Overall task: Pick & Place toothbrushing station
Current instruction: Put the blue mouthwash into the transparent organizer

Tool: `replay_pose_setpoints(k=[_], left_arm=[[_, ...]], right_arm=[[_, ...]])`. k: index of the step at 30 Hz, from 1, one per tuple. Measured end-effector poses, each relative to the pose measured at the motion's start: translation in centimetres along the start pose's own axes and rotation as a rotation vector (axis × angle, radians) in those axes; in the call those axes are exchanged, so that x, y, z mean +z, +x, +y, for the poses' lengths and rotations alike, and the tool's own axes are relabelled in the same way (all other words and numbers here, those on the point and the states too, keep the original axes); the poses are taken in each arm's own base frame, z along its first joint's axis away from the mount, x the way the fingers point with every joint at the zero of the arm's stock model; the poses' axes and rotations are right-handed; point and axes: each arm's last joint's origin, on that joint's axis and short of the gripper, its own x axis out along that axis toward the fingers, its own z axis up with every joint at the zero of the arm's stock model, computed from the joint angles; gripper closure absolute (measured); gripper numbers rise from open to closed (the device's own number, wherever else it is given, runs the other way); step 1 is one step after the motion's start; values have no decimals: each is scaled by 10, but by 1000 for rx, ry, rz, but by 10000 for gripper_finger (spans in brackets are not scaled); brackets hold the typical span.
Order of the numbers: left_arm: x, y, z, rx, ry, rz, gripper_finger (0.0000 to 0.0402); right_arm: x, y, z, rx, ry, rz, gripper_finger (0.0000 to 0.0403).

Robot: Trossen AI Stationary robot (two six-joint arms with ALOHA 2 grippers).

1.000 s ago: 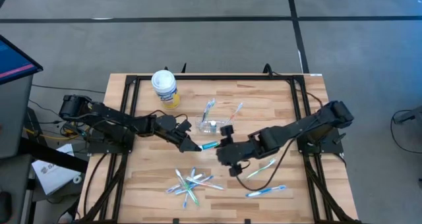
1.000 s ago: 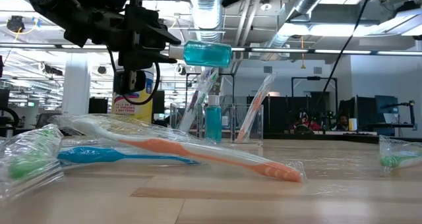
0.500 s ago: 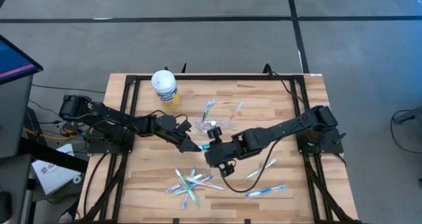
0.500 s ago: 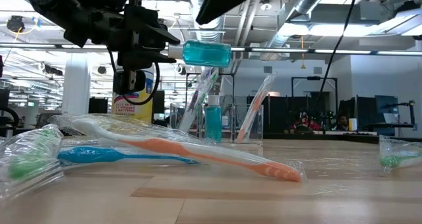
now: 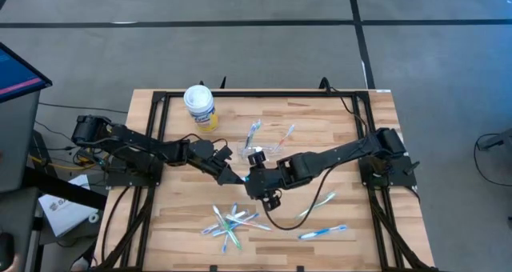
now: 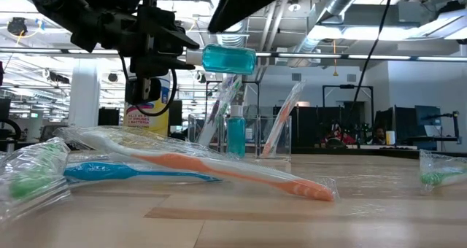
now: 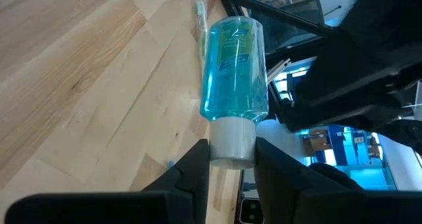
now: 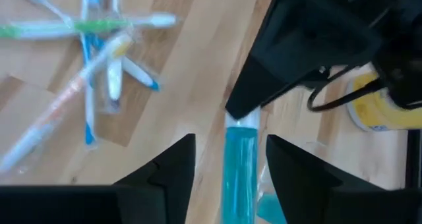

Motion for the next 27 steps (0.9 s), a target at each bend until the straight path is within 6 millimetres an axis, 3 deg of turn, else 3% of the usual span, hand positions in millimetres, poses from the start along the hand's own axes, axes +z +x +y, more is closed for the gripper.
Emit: replay_pose_setpoints(k=[6, 18, 27], left_arm=[[0, 0, 0, -3, -39, -5, 316], [1, 0, -2, -18, -103, -12, 316], [2, 0, -5, -61, -191, -10, 316]], right_arm=[[-2, 11, 0, -5, -38, 14, 220], [1, 11, -7, -21, -44, -15, 251], [0, 12, -8, -10, -40, -20, 251]])
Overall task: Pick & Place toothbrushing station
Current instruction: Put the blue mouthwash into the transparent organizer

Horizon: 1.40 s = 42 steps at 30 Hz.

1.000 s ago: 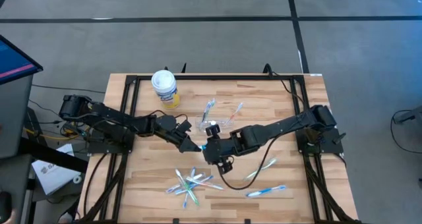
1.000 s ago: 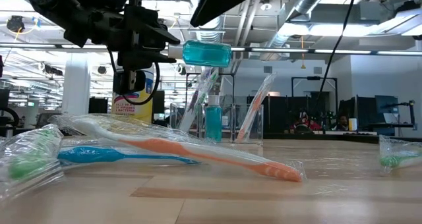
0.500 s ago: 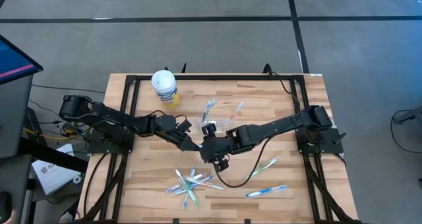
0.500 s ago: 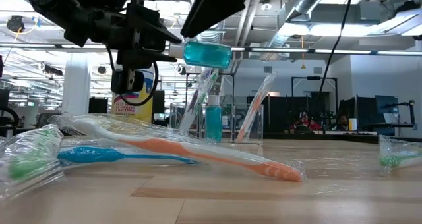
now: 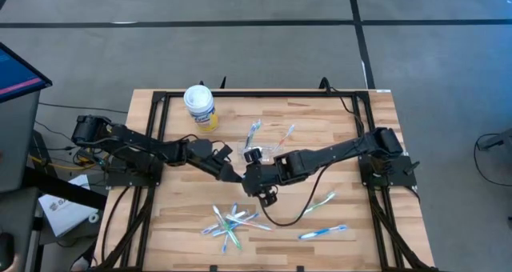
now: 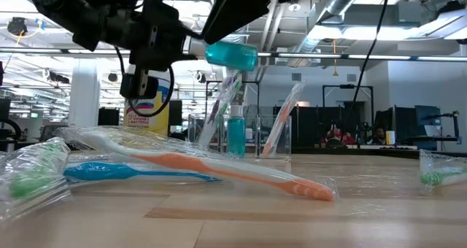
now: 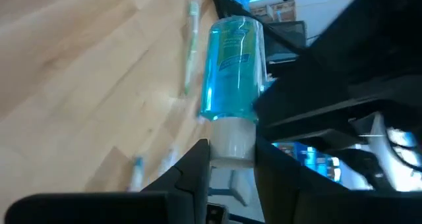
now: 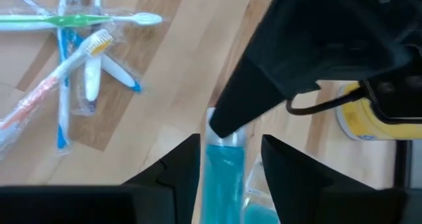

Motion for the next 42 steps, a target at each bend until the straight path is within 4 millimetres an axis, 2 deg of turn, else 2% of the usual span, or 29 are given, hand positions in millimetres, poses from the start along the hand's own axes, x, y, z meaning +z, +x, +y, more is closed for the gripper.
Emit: replay_pose_setpoints(k=[29, 37, 42], left_arm=[[0, 0, -2, -30, -48, 14, 313], [0, 0, -2, -30, -49, 22, 313], [0, 0, -2, -31, -49, 29, 313]], right_arm=[[-1, 1, -4, 36, 11, -13, 268], [-5, 28, 5, 56, -28, 26, 270], [-4, 27, 4, 40, -33, 25, 279]])
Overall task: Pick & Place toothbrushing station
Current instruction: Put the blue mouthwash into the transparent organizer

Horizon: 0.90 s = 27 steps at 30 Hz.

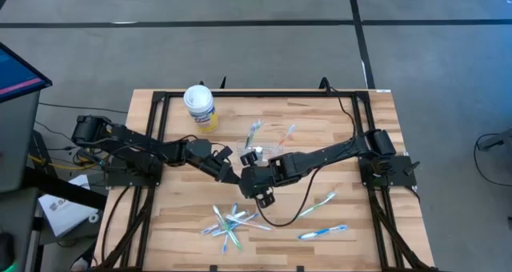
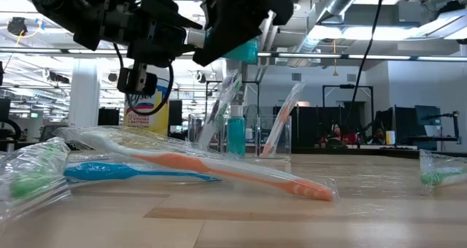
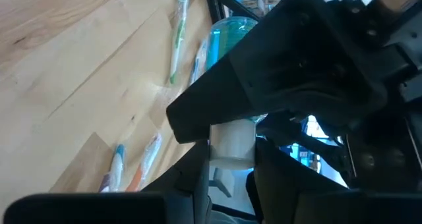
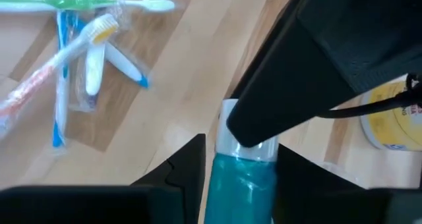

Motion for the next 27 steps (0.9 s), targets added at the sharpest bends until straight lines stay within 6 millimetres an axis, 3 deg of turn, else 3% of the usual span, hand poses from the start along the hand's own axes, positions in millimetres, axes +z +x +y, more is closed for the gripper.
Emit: replay_pose_setpoints(k=[13, 19, 27], left_arm=[[1, 0, 1, 6, 1, -2, 313], [0, 0, 1, 7, 1, -1, 313], [1, 0, 1, 6, 47, -2, 273]], right_arm=[[3, -3, -2, -5, -6, -7, 288], [3, -3, -2, -6, -6, -5, 316], [2, -3, -1, 4, -7, 7, 323]])
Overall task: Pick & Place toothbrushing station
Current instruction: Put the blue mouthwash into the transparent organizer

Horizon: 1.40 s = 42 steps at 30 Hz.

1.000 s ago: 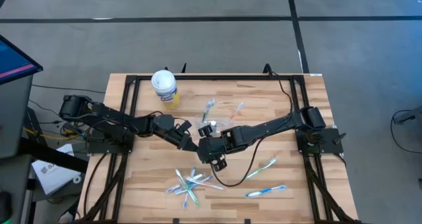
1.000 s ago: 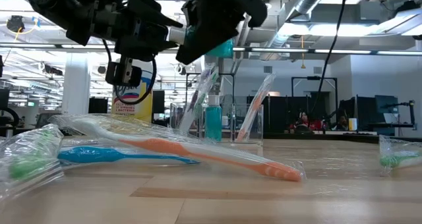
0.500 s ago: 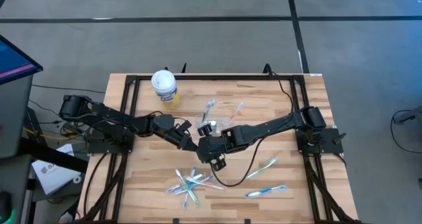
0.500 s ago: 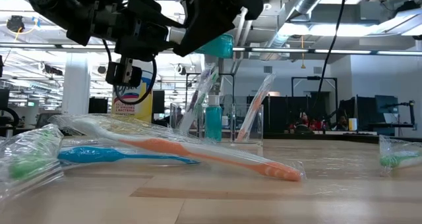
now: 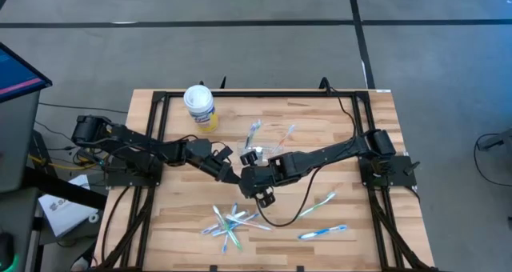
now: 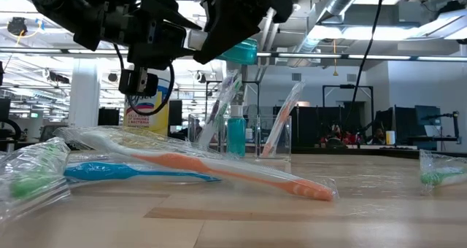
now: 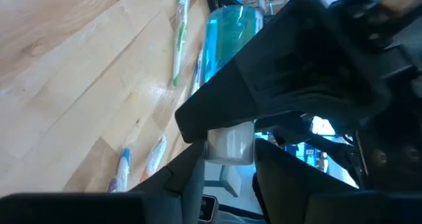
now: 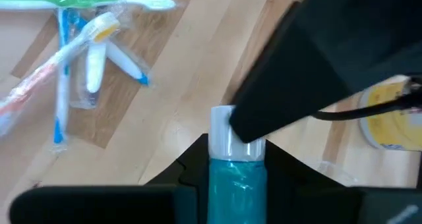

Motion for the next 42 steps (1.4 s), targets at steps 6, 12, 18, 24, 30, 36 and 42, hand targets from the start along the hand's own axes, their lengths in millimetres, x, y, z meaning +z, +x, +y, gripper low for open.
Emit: replay_pose_setpoints(k=[6, 12, 18, 24, 30, 36, 42], left_arm=[[0, 0, -1, -5, 114, -8, 263], [-1, -1, -3, -13, 205, -9, 267], [-3, -3, -7, -12, 286, -40, 266], [-2, -12, -22, -72, 383, -103, 266], [-6, -27, -25, -57, 462, -196, 271], [-16, -42, -22, -42, 499, -268, 278], [-28, -49, -21, -41, 515, -297, 282]], right_arm=[[0, 0, 1, 43, 59, -11, 323], [0, 0, 0, 46, 100, -12, 323], [-1, -1, -2, 49, 149, -5, 323], [-5, 5, 3, 110, 181, 0, 323], [-6, 7, 5, 130, 213, -10, 323], [-3, 7, 3, 119, 240, -45, 323], [-4, 10, 5, 118, 279, -57, 323]])
